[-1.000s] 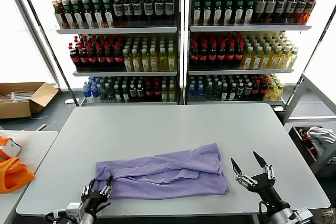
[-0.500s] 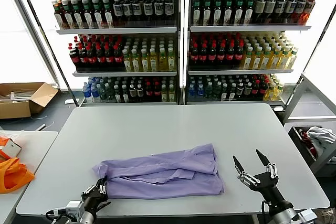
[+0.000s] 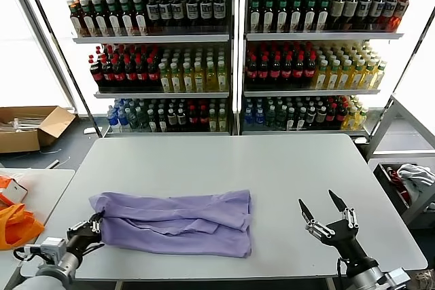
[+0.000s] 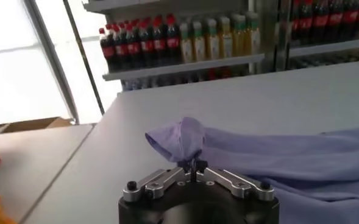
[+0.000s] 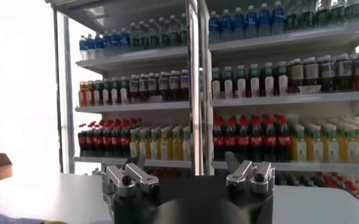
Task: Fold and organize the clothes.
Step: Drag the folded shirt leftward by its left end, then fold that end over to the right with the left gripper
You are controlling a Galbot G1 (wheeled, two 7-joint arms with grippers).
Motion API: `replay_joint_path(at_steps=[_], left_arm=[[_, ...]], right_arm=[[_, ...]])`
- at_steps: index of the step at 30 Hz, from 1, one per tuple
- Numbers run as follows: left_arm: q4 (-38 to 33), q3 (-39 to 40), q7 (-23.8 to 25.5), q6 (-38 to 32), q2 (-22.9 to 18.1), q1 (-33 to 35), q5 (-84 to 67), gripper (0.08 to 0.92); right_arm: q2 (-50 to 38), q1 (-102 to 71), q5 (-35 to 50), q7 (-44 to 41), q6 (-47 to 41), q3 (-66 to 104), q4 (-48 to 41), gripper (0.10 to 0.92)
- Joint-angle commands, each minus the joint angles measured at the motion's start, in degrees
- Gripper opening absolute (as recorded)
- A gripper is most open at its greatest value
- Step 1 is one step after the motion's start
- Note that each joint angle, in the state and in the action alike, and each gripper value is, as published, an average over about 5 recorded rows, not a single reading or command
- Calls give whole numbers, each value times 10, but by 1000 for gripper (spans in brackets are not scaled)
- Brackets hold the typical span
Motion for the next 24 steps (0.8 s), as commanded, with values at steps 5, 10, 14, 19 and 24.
replay_joint_path(at_steps=[5, 10, 14, 19, 24], left_arm=[[9, -119, 109, 41, 147, -45, -125, 100], [-85, -35, 83, 73, 110, -48, -159, 100], [-138, 54, 46, 87, 96, -52, -202, 100], [-140, 148, 14, 93, 99, -76, -249, 100], [-105, 211, 10, 89, 84, -89, -237, 100]], right_arm=[[5, -14, 1, 0, 3, 4, 10, 823], [11, -21, -5, -1, 3, 3, 14, 823], [11, -26, -9, -2, 3, 9, 17, 823], [9, -31, -7, -3, 3, 21, 20, 823], [20, -30, -9, -5, 5, 21, 13, 823]])
